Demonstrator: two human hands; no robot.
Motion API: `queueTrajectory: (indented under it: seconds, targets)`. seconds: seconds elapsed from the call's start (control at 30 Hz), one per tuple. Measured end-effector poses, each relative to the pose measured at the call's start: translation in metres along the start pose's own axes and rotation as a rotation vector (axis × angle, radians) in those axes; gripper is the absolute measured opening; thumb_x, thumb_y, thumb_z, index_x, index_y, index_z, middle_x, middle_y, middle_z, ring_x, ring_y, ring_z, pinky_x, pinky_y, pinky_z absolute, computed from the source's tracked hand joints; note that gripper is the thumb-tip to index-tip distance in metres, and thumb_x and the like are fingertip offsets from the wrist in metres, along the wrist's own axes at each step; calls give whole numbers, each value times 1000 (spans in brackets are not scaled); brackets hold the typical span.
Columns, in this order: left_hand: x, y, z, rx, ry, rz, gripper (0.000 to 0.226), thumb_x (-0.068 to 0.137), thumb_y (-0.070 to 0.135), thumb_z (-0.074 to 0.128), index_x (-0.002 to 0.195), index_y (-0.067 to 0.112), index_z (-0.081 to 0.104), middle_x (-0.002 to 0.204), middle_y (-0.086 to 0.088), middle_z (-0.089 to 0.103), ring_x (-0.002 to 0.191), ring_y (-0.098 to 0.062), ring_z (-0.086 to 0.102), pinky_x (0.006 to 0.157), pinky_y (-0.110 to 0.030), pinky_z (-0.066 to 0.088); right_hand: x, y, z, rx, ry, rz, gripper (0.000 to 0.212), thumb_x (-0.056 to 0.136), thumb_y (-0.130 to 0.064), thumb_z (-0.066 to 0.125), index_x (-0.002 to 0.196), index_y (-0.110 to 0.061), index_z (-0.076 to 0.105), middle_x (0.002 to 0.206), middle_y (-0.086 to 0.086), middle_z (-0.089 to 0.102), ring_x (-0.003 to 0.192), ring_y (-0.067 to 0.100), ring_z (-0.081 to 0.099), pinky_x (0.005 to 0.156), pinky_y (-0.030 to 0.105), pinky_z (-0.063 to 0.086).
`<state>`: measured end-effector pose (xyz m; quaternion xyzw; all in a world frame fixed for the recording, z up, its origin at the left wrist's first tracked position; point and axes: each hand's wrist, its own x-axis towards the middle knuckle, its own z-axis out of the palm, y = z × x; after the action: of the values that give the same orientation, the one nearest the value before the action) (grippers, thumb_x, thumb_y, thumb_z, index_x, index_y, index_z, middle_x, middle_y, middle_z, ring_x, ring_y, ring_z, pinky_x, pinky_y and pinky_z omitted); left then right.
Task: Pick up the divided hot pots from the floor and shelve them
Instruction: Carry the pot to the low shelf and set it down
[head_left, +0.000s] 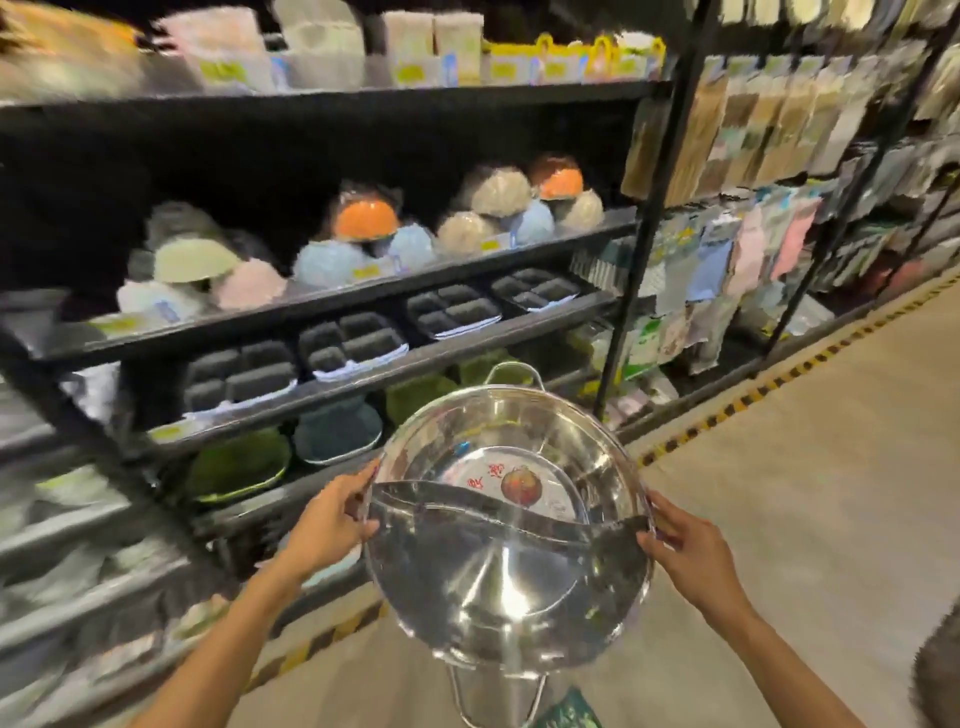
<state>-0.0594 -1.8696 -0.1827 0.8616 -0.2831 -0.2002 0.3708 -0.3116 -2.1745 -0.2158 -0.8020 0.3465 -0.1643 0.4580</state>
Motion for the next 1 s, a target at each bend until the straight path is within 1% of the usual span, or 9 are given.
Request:
queueTrajectory:
  seconds: [0.13,0.23,0.4,0.47,0.53,0.73,0.83,0.93,1.0]
  targets:
    - [-88,-64,-50,24,165,-154,65,75,0,70,134,14,46,120,-13,58,112,-29,57,93,-37,48,-19,-47,72,24,-218,-56,59,82,1,66,136,-12,46,134,6,56,116,14,56,93,22,43]
    - [-161,-111,-87,-15,262,-248,65,74,2,71,132,20,49,119,-7,60,111,-24,58,93,-38,51,-44,-88,133,24,-372,-116,61,82,7,63,138,-8,42,135,6,54,114,8,51,96,24,41]
    - [-299,-185,-152,-71,476,-384,70,74,-5,69,133,24,45,100,1,61,94,-19,62,77,-24,51,-115,-162,244,11,-556,-251,61,82,6,64,137,-9,43,131,3,56,117,8,49,101,26,39]
    - [-361,-214,-180,-96,542,-426,66,74,-7,68,128,25,51,92,13,60,83,-3,59,69,-19,54,-155,-191,294,2,-625,-303,61,82,5,64,137,-13,43,130,2,58,119,11,51,104,34,43]
    - [-425,-242,-208,-84,625,-468,66,74,-7,67,126,29,52,87,17,58,78,0,54,68,-19,51,-197,-220,348,-6,-706,-345,61,84,2,63,138,-17,41,132,1,57,122,15,53,105,40,44]
    - [-615,-311,-272,-102,810,-654,64,73,-7,68,128,22,52,110,-7,64,81,-17,58,74,-31,52,-328,-300,512,0,-960,-423,61,82,2,65,136,-20,45,132,0,58,117,6,51,94,22,47]
    - [-691,-343,-294,-112,917,-753,67,71,-9,66,130,19,50,107,-6,62,77,-15,57,67,-15,48,-390,-338,585,-19,-1086,-475,61,81,3,66,135,-18,46,132,-1,57,114,4,51,77,1,43]
    - [-754,-375,-313,-107,1030,-830,73,68,-14,64,128,24,47,88,3,59,63,-3,51,54,-6,43,-447,-377,654,-42,-1200,-540,63,81,3,66,137,-17,44,136,1,54,122,12,52,91,17,43]
    - [-793,-397,-323,-109,1091,-884,72,68,-16,64,126,24,49,80,8,58,61,-8,50,54,-9,43,-485,-403,700,-56,-1266,-575,63,82,2,65,137,-19,43,135,2,56,122,16,54,98,28,44]
